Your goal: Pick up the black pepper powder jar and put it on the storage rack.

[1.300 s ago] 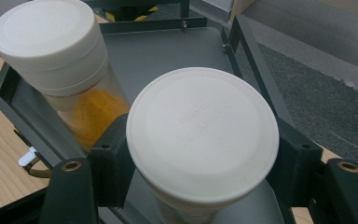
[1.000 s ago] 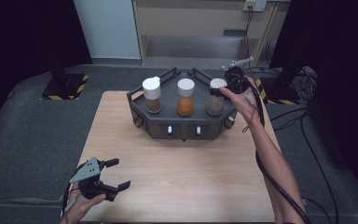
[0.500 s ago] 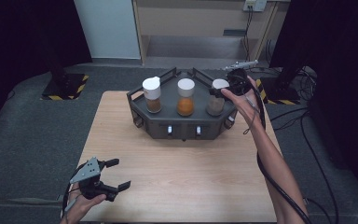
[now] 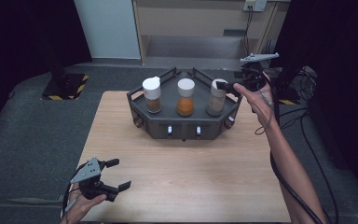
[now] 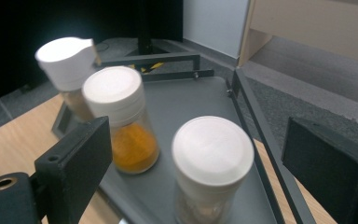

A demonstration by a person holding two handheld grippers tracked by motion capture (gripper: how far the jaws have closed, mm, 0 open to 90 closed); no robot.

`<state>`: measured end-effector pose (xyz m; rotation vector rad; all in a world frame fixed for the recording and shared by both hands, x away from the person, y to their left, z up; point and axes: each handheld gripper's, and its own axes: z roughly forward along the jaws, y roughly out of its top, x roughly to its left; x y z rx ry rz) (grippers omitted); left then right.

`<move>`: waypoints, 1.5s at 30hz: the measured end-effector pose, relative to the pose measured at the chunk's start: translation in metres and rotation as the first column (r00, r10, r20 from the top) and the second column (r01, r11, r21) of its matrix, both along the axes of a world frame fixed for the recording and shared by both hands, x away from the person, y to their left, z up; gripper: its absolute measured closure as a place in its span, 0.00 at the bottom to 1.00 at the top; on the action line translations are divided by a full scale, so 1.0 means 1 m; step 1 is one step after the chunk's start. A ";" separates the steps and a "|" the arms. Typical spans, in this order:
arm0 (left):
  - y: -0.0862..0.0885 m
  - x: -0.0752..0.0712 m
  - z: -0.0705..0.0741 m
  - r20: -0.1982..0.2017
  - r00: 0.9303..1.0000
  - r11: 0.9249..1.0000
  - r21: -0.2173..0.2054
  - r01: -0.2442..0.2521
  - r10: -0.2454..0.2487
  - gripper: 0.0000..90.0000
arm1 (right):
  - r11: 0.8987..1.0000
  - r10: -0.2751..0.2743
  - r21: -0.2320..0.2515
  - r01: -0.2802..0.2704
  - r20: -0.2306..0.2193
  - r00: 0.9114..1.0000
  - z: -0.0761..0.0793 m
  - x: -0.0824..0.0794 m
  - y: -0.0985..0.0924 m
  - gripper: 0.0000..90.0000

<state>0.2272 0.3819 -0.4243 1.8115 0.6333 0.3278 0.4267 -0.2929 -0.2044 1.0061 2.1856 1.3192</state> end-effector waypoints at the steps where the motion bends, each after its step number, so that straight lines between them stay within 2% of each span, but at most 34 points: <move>1: 0.000 0.000 0.000 0.000 1.000 1.000 0.000 0.000 0.000 0.03 | 1.000 -0.001 -0.012 0.001 0.008 1.000 0.002 -0.003 0.000 0.10; 4: 0.000 0.000 0.000 0.000 1.000 1.000 0.000 0.000 0.000 0.03 | 1.000 0.022 0.002 -0.022 0.011 1.000 0.005 -0.009 -0.005 0.10; 13: -0.001 0.000 0.000 -0.002 1.000 1.000 0.004 -0.002 0.002 0.03 | 0.998 0.063 -0.009 -0.062 0.061 0.996 0.016 -0.033 -0.012 0.12; 23: -0.001 0.000 0.001 -0.002 1.000 1.000 0.006 -0.003 0.003 0.03 | 0.990 0.141 -0.015 -0.140 0.131 0.981 0.021 -0.067 -0.016 0.12; 35: -0.001 0.000 0.001 -0.001 1.000 1.000 0.007 -0.002 0.002 0.03 | 0.974 0.224 -0.014 -0.225 0.165 0.961 0.008 -0.100 -0.022 0.12; 45: -0.001 0.000 0.001 -0.001 1.000 1.000 0.006 -0.004 0.004 0.03 | 0.970 0.241 -0.010 -0.243 0.181 0.954 -0.008 -0.132 -0.036 0.12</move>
